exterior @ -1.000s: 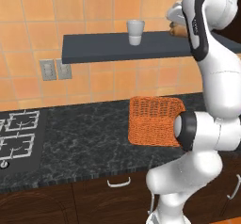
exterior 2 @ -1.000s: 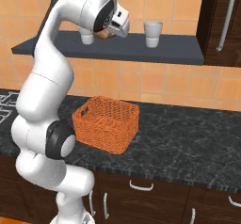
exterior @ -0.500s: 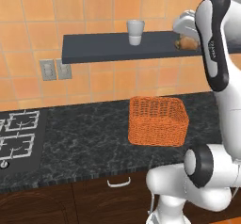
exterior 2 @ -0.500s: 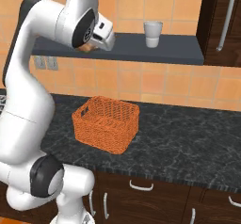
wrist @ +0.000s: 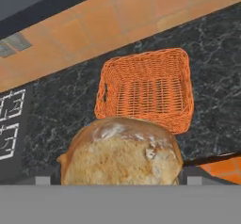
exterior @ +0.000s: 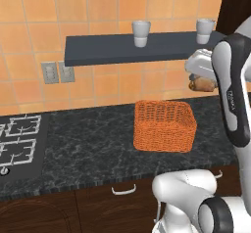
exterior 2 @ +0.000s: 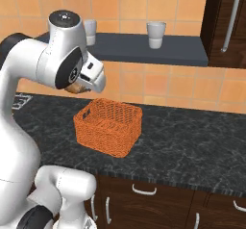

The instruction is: Open the cabinet, pick up the bread from the cabinet and place it in the basket. Then move the basket to the dining counter.

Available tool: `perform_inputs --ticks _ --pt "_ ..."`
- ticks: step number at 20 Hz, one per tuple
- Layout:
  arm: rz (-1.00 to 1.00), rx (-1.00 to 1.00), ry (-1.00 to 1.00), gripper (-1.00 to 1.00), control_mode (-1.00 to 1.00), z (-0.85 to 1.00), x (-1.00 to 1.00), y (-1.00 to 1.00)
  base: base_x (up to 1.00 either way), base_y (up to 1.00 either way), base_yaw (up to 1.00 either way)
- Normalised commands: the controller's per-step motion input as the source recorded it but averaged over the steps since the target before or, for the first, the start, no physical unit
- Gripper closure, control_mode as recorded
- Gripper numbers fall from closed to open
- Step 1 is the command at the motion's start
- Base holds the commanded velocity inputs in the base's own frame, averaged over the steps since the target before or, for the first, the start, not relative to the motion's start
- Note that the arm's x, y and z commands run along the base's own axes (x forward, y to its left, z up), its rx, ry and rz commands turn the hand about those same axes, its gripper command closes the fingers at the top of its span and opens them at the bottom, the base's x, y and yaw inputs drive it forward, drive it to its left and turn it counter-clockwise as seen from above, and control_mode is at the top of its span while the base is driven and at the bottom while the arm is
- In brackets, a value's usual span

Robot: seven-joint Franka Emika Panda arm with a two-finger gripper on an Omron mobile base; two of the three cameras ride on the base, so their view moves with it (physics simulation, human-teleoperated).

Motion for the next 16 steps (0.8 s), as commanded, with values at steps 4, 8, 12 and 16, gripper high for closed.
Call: perform_inputs --ticks 4,8,12,16 --pt "-0.01 0.0 0.22 1.0 -1.0 -0.95 -0.28 0.01 0.0 0.0 0.0" --pt "-0.06 0.0 0.26 1.0 -1.0 -0.87 0.29 0.35 0.0 0.0 0.0" --pt "-0.06 0.0 0.06 1.0 -1.0 -0.67 0.56 0.0 0.0 0.0 0.0" --pt "-0.16 0.0 -0.05 1.0 -1.0 -0.57 0.69 0.0 0.0 0.0 0.0"
